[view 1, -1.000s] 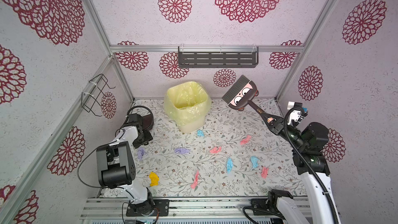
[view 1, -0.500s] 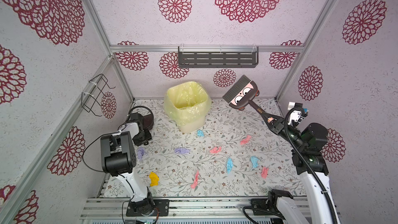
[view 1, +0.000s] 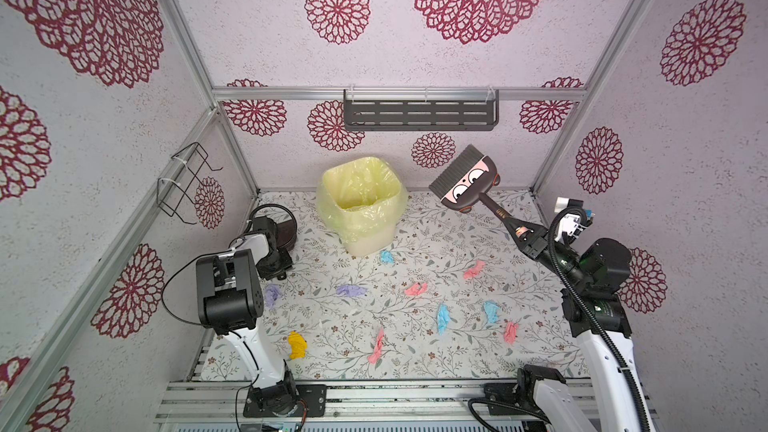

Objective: Sweep away the paper scraps from the table
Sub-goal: 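Grasp the brown dustpan handle with the left gripper, then carry the dustpan to the table center with left while right lowers brush beside it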

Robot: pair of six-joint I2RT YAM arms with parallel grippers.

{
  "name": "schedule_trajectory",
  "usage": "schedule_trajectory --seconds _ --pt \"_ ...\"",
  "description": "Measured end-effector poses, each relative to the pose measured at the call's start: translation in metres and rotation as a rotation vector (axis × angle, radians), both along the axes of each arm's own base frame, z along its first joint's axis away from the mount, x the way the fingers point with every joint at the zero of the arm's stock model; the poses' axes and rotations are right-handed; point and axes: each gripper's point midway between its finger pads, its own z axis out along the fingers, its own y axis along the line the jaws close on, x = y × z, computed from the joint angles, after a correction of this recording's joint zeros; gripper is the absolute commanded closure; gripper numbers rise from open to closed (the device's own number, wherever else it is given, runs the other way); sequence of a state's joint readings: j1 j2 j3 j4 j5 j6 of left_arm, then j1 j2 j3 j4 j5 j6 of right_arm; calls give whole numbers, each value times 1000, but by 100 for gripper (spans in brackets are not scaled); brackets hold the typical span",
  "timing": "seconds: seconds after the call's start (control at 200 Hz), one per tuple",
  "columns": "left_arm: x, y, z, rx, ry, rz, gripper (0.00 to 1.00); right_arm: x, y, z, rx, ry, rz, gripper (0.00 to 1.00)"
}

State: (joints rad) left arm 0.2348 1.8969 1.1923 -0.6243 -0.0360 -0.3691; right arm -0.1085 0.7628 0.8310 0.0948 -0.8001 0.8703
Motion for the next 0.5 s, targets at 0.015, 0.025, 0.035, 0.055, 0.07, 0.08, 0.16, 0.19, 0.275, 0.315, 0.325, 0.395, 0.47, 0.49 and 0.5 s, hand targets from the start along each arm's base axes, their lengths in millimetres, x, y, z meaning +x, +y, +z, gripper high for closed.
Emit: schedule_trajectory --seconds 0.015,0.025,0.035,0.055,0.07,0.08,0.16,0.19,0.275,0.315,0.325,0.395,0.47,0.49,0.5 --pt "0 0 0 0 0 0 56 0 0 0 1 2 0 100" --pt "0 0 0 2 0 -1 56 0 0 -1 2 3 0 100" --pt "1 0 0 2 0 -1 56 0 0 -1 3 4 1 100" --pt "1 1 0 3 1 -2 57 0 0 -1 4 4 1 100" --pt "1 1 0 4 2 -2 57 0 0 -1 5 6 1 100" --pt "1 1 0 4 2 -3 57 0 0 -1 5 6 1 100" --pt "1 1 0 4 7 -7 58 0 0 -1 9 8 1 100" --pt "1 1 0 4 9 -8 58 0 0 -1 10 8 1 100" --pt "3 1 -1 6 7 -14 60 0 0 -1 11 7 2 100" --pt "4 1 -1 7 8 -19 61 0 0 -1 11 8 2 100" --pt "4 1 -1 8 8 -21 61 0 0 -1 11 8 2 100" --pt "6 2 0 10 6 -27 64 0 0 -1 11 8 2 100" --pt "8 2 0 13 6 -31 67 0 0 -1 11 7 2 100" --pt "8 2 0 13 6 -34 68 0 0 -1 11 7 2 100" --pt "8 2 0 13 6 -33 69 0 0 -1 11 8 2 100"
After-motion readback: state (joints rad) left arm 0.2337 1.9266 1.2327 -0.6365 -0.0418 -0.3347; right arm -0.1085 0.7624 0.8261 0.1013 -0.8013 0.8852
